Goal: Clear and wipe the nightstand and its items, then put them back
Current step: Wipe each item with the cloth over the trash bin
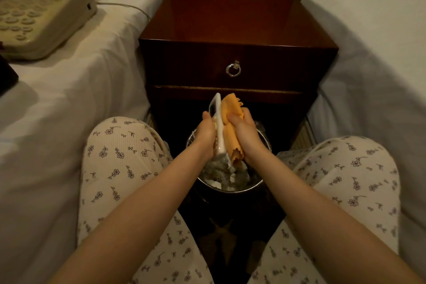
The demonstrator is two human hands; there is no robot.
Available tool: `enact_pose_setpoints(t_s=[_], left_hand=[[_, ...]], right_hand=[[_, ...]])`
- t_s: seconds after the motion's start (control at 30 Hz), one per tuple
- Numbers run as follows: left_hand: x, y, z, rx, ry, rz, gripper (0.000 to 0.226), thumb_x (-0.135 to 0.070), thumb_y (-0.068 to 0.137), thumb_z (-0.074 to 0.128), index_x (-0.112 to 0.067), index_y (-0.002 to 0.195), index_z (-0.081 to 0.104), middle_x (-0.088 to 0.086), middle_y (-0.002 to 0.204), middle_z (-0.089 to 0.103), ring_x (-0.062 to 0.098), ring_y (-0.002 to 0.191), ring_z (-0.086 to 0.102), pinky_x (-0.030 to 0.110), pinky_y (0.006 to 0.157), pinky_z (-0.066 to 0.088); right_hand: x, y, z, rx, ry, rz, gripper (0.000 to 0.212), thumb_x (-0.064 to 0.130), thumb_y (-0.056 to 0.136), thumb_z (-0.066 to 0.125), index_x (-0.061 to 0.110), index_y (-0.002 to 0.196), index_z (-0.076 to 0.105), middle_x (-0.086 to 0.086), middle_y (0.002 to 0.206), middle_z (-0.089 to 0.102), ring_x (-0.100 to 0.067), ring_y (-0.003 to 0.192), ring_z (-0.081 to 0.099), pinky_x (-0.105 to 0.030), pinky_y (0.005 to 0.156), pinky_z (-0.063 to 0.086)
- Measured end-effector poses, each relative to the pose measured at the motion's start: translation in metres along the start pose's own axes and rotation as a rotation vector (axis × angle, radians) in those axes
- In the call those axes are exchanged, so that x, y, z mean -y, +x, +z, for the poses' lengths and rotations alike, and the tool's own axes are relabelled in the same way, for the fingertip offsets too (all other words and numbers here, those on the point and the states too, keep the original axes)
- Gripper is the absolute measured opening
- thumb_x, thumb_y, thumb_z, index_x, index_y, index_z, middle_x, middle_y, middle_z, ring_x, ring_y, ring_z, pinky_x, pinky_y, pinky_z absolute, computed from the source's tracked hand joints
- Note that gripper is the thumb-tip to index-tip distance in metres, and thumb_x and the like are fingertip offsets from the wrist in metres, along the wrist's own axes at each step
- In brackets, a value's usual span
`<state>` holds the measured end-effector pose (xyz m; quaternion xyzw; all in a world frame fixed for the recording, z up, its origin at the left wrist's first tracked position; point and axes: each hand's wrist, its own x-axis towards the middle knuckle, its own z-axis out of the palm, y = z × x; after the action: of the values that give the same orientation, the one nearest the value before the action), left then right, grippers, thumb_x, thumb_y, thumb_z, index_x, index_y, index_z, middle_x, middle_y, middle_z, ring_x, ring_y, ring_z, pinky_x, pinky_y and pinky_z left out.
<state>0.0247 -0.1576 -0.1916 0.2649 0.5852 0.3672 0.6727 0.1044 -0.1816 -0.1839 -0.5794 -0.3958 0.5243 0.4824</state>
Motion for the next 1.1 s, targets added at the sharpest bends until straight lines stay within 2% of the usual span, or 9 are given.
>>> enact_pose_setpoints(t_s=[0.1,0.27,0.43,0.53,0.6,0.73,0.87,1.0,1.1], left_hand=[[0.002,-0.008,0.005,0.157,-0.112,0.034,0.047,-0.045,0.1,0.027,-0.014,0.081,0.057,0.0,0.054,0.065,0.011,0.054,0.064,0.019,0.05,0.051],[-0.007,-0.018,0.007,0.144,-0.174,0.015,0.054,-0.046,0.1,0.026,-0.008,0.132,0.046,0.016,0.126,0.057,0.03,0.116,0.055,0.036,0.082,0.045],[-0.005,-0.009,0.002,0.141,-0.207,0.087,0.043,-0.038,0.102,0.026,-0.012,0.077,0.051,0.004,0.063,0.054,0.012,0.06,0.054,0.017,0.047,0.048],[-0.006,-0.013,0.003,0.132,-0.213,0.073,0.051,-0.041,0.102,0.022,-0.008,0.113,0.059,0.01,0.092,0.065,0.021,0.088,0.06,0.027,0.07,0.051],[-0.01,-0.019,0.006,0.105,-0.152,0.004,0.056,-0.045,0.101,0.02,-0.008,0.137,0.042,0.016,0.121,0.059,0.03,0.109,0.056,0.037,0.083,0.043],[-0.013,-0.017,0.009,0.075,-0.067,0.036,0.047,-0.041,0.101,0.024,-0.009,0.129,0.046,0.008,0.084,0.057,0.022,0.072,0.055,0.032,0.065,0.045],[-0.009,-0.008,0.007,0.112,-0.111,0.091,0.053,-0.042,0.102,0.019,-0.004,0.122,0.051,0.007,0.083,0.059,0.018,0.074,0.058,0.03,0.065,0.048],[-0.007,-0.019,0.01,0.08,0.024,0.06,0.042,-0.041,0.103,0.017,-0.01,0.104,0.046,0.007,0.075,0.054,0.019,0.064,0.053,0.028,0.058,0.043],[-0.009,-0.019,0.014,0.102,0.03,0.101,0.041,-0.04,0.103,0.019,-0.011,0.103,0.048,0.006,0.078,0.055,0.017,0.067,0.054,0.028,0.058,0.045]], right_hand=[[-0.007,-0.009,0.006,0.018,-0.136,-0.18,0.009,0.021,0.098,0.043,0.024,0.106,0.044,0.007,0.09,0.056,-0.008,0.08,0.058,-0.02,0.067,0.047],[-0.012,-0.005,0.002,-0.094,-0.245,0.025,0.029,0.025,0.1,0.037,0.015,0.126,0.042,0.008,0.088,0.052,-0.009,0.074,0.053,-0.02,0.057,0.038],[-0.006,-0.015,0.011,0.026,-0.307,-0.347,0.01,0.022,0.095,0.047,0.024,0.105,0.048,0.002,0.096,0.058,-0.009,0.086,0.057,-0.019,0.069,0.044],[-0.017,-0.008,0.008,-0.057,-0.31,-0.21,0.018,0.024,0.097,0.043,0.018,0.113,0.048,0.001,0.096,0.056,-0.013,0.084,0.056,-0.023,0.066,0.043],[-0.016,-0.001,0.002,-0.2,-0.199,0.026,0.027,0.025,0.097,0.04,0.015,0.122,0.045,0.003,0.091,0.053,-0.014,0.08,0.055,-0.028,0.066,0.043],[-0.005,0.004,-0.005,-0.294,-0.013,-0.123,0.021,0.024,0.096,0.043,0.016,0.114,0.049,0.008,0.085,0.052,-0.007,0.074,0.052,-0.023,0.061,0.04],[-0.012,0.004,0.001,-0.107,-0.244,-0.253,0.006,0.024,0.092,0.05,0.026,0.098,0.05,-0.003,0.1,0.058,-0.014,0.085,0.057,-0.022,0.066,0.041],[-0.019,0.015,-0.008,-0.353,-0.288,-0.085,0.017,0.028,0.094,0.044,0.019,0.107,0.051,-0.012,0.112,0.055,-0.023,0.089,0.057,-0.027,0.067,0.042],[-0.007,0.009,-0.011,-0.376,-0.264,-0.294,0.02,0.025,0.095,0.048,0.014,0.11,0.053,-0.002,0.107,0.047,-0.007,0.08,0.049,-0.015,0.062,0.036]])
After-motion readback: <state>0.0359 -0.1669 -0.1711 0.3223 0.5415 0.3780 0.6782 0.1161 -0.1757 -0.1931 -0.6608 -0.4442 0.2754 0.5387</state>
